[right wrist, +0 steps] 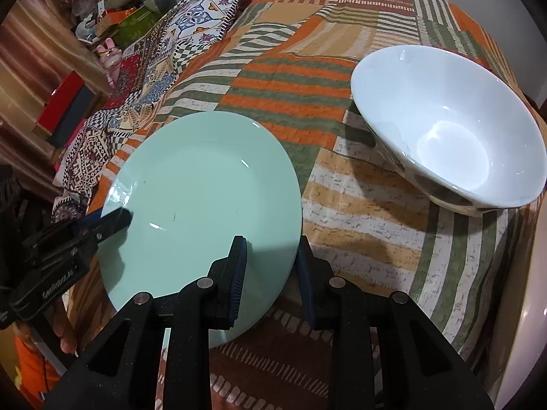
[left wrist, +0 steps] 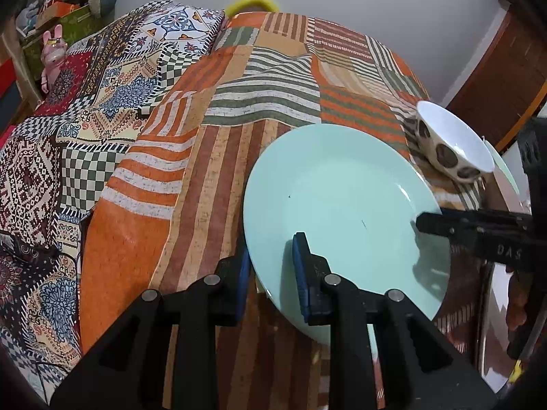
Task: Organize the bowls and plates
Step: 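Move both grippers to the mint-green plate and close on its rim, then lift the mint-green plate with both grippers and carry it over the white plate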
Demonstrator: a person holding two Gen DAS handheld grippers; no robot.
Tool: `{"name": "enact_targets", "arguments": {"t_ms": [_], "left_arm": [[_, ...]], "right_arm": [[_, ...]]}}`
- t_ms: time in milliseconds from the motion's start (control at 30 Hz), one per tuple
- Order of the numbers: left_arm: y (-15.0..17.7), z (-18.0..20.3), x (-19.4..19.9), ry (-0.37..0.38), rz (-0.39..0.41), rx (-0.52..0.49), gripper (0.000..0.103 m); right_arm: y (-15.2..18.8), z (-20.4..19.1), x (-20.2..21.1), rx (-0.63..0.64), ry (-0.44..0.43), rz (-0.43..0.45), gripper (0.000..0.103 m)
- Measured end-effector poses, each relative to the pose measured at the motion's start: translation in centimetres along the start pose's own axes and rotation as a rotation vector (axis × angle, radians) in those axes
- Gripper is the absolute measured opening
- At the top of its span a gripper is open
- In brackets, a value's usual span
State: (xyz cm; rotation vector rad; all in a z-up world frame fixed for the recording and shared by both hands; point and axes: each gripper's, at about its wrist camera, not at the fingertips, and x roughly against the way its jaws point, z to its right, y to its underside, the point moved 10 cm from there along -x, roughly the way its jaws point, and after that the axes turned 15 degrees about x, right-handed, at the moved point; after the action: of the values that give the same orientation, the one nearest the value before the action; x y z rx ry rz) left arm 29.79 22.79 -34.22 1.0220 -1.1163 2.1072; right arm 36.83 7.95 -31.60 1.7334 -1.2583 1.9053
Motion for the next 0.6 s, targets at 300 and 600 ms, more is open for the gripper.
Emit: {"name": "enact_targets", "arguments": {"t_ms": [300,600], "left_arm": [[0.1,0.2,0.2,-0.012,-0.009,0.016,0.024],[0.3,0.7,3.3,-0.008,0.036,0.02,0.024]], "right_arm": [[0.0,-0.2,0.2,-0.03,0.0,-0.011,0.029],[0.3,-1.0,2.3,-0.02,-0.009,0.035,0.029]]}}
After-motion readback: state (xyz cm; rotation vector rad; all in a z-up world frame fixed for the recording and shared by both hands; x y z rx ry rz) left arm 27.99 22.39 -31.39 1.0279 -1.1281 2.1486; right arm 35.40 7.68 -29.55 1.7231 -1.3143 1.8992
